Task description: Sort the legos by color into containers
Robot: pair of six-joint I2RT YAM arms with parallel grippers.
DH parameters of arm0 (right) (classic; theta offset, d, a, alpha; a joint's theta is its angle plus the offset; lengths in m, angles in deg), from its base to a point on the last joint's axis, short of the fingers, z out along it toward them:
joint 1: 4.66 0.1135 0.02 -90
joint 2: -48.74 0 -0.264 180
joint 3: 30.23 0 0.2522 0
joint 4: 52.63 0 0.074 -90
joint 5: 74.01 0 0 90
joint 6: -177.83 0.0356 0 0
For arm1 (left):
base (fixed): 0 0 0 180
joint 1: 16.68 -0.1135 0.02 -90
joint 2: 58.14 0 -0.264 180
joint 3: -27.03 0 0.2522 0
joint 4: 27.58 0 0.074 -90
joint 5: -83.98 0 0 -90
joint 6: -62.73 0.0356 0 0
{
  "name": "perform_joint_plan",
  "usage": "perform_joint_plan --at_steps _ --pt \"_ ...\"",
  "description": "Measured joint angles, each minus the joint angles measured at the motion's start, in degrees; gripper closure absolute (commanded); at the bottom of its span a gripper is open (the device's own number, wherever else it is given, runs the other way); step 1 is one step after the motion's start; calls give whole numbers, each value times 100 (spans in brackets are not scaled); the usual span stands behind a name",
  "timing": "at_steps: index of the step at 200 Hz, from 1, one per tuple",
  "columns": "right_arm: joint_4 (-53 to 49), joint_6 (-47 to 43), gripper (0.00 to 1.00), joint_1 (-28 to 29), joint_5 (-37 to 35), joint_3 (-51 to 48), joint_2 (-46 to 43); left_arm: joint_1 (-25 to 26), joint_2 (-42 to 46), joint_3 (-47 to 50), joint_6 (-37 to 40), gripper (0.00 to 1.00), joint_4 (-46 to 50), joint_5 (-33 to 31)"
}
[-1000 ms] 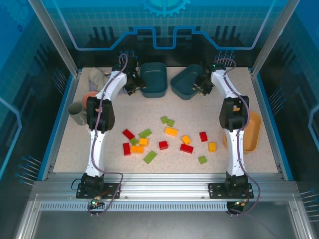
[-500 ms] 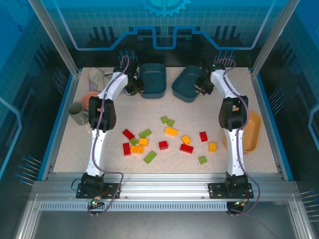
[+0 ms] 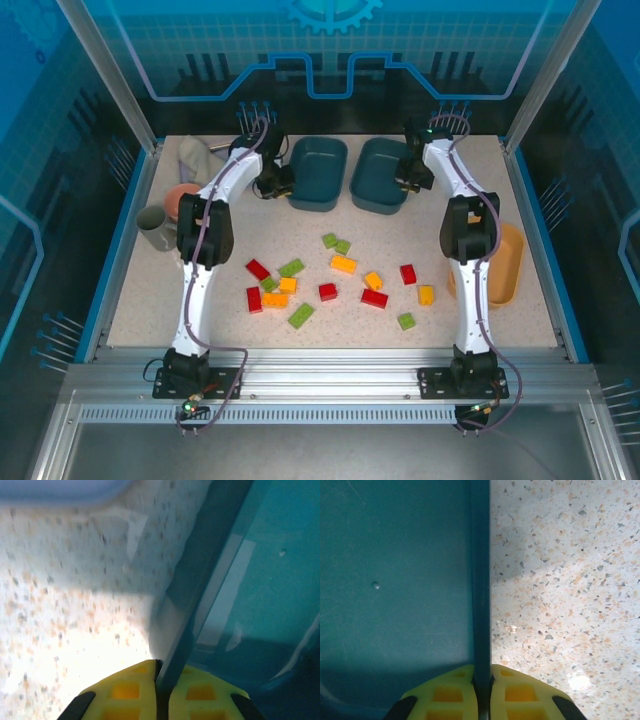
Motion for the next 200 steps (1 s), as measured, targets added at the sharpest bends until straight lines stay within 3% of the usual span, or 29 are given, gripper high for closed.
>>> perform_joint_plan --at_steps 32,126,161,200 --pt "39 -363 100 66 -17 -426 -284 249 555 863 -90 100 -15 -151" --pt "739 -439 100 533 20 -3027 -1862 551 2693 4111 -940 100 -651 -232" --pt "929 -323 100 890 24 -3657 -2197 546 2981 4413 -1202 100 -691 -260" --pt "977 -304 100 861 96 -3578 -2208 326 2938 4280 -1239 100 -682 -358"
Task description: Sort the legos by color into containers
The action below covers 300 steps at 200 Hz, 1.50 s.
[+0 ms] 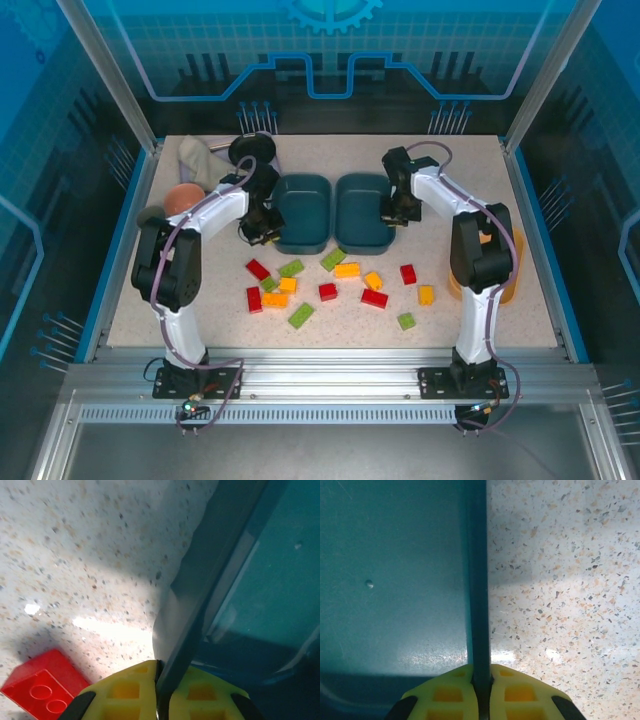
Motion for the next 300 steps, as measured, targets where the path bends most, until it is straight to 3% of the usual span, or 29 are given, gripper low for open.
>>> perform_joint_plan --at_steps 58,120,132,153,174,211,239,264,282,300 --pt "-92 -7 100 -186 142 1213 640 -175 -584 -824 205 100 28 -118" --pt "-103 -267 100 -240 533 1362 973 -168 -623 -697 365 100 -28 -111" --pt "-105 -334 94 -245 560 1362 975 -168 -623 -684 398 100 -28 -111" --pt "-105 -446 70 -267 590 1338 973 -164 -623 -684 466 100 -31 -111" --pt "-136 -490 60 -304 562 1296 970 -153 -623 -693 511 77 -24 -118" --pt "-142 -459 45 -378 343 1029 420 -66 -557 -813 623 47 151 -310" --pt "0 -234 42 -702 76 234 -905 63 -142 -885 601 41 221 -461" --pt "227 44 40 -1580 -81 -800 -2170 251 437 -883 573 36 186 -479" --pt "254 125 39 -2168 -125 -1364 -2533 487 831 -815 468 35 20 -369" --pt "291 127 41 -2356 -118 -1731 -2487 780 1154 -605 337 35 -219 -166"
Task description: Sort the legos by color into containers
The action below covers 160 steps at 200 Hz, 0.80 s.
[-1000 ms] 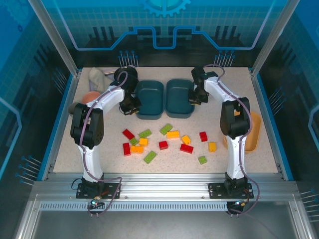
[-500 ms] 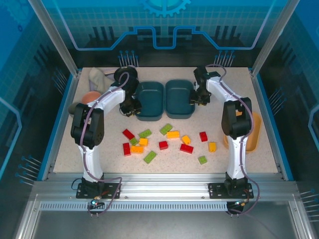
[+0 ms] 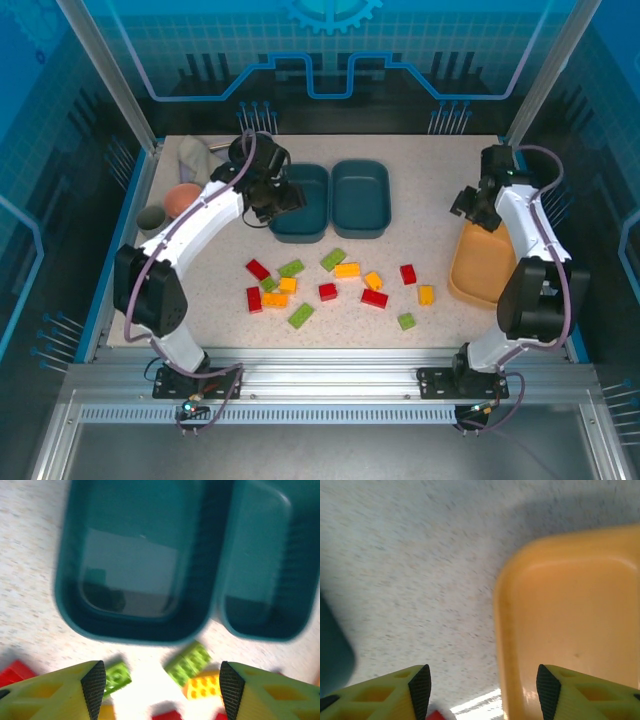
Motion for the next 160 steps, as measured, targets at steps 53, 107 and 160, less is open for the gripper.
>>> perform_joint_plan --at_steps 53,107,160 --pt "120 -170 62 13 107 -437 494 424 251 804 -212 34 -407 555" --pt "144 -350 85 107 50 -350 973 424 538 960 -299 34 -420 621" --pt "-63 -605 95 702 -133 721 1513 424 748 960 -343 34 -433 595"
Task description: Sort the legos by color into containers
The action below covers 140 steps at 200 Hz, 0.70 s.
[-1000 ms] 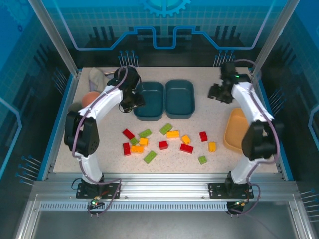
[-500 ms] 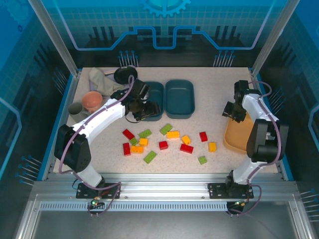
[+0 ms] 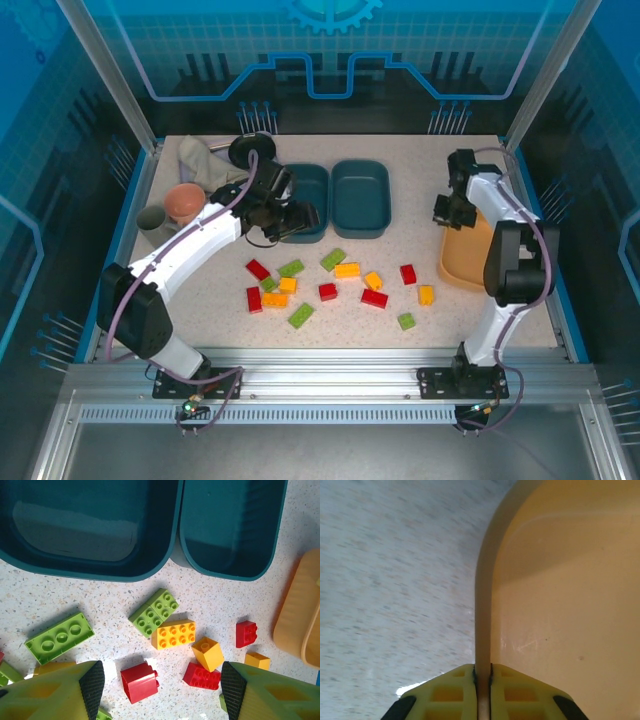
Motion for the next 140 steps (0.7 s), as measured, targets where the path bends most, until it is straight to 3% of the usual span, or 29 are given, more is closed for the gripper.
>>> perform_joint_plan --at_steps 52,96,140 --pt "-227 -42 96 855 50 1941 1102 -13 83 15 -4 34 9 -66" --pt "-553 -90 93 1049 221 3152 1987 -39 321 210 -72 35 31 -111" --pt "-748 -258 56 1054 372 3373 2302 -39 560 393 -153 34 42 -114"
